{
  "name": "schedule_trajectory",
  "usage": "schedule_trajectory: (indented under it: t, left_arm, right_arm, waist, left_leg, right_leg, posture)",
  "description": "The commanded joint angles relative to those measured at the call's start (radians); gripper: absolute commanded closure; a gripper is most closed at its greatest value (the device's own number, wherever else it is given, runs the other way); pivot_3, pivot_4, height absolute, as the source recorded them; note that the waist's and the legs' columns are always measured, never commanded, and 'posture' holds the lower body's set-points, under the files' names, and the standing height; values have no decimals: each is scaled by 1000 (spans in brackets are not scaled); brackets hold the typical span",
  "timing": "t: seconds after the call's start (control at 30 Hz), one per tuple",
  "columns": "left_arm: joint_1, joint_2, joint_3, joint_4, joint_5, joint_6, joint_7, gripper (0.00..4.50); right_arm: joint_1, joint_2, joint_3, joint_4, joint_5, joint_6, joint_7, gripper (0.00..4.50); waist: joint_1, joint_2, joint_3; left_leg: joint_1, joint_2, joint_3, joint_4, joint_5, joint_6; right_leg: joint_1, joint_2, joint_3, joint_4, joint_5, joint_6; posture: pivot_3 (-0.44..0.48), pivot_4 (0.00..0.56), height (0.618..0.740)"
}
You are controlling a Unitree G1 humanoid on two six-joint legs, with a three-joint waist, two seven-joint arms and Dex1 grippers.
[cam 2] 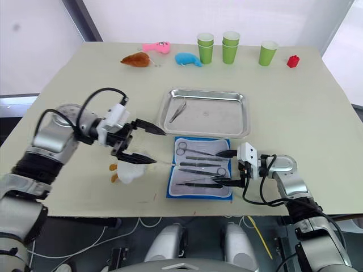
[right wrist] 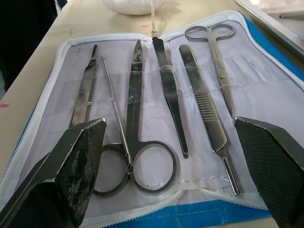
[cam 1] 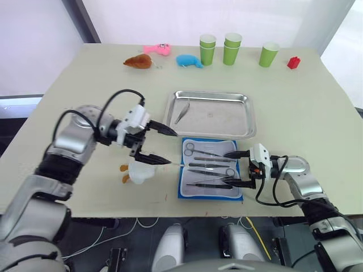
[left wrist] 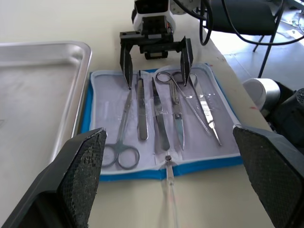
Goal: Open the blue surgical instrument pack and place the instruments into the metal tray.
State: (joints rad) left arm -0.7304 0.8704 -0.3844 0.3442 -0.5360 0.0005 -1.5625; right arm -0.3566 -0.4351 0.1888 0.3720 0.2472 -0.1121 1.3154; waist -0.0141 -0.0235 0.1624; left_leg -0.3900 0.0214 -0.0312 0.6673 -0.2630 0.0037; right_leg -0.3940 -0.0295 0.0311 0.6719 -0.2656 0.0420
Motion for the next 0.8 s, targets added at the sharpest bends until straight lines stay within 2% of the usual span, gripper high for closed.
schedule_trajectory:
  t: [0.03,0.43,0.47,0.53,0.57,0.63,0.8]
  left_arm:
    - [-11,-59,45,31,86,-41,14,15]
    - [-81,-235,67,280,289,-166,29,15]
    - [-89,-248,68,296,297,-170,24,517]
    - [-106,-273,73,326,314,-182,20,1218]
    - [-117,-285,75,346,324,-192,25,1809]
    - [-139,-308,78,390,349,-220,36,2569]
    - [-191,-368,89,502,397,-283,40,2569]
  right_arm:
    - [44,-5,34,55,-38,33,-2,0]
    - [45,-24,27,55,-39,34,-3,0]
    - [44,-23,27,56,-39,34,-4,0]
    - [44,-22,27,54,-39,35,-6,0]
    - [44,-21,28,54,-38,35,-7,0]
    - [45,-20,28,53,-38,35,-8,0]
    - [42,-18,29,56,-38,35,-11,0]
  waist:
    - [-1,0,0]
    - [0,0,0]
    - [0,0,0]
    - [0,0,0]
    - [0,0,0]
    - [0,0,0]
    - [0,-1,0]
  left_leg:
    - [0,0,0,0,0,0]
    - [0,0,0,1,0,0]
    - [0,-1,0,1,0,0]
    - [-1,-1,-1,1,0,0]
    - [-1,-1,-1,1,0,0]
    - [-1,-1,-1,1,0,0]
    - [-1,-1,-1,1,0,0]
  right_leg:
    - [0,0,0,0,0,0]
    - [0,0,0,0,0,0]
    - [0,0,0,0,0,0]
    - [0,0,-1,0,0,0]
    - [0,0,-1,0,0,0]
    - [0,0,-1,0,0,0]
    - [0,0,-2,0,0,0]
  posture:
    - [0,150,740]
    - [0,150,740]
    - [0,150,740]
    - [0,150,740]
    - [0,150,740]
    - [0,150,740]
    - [0,150,740]
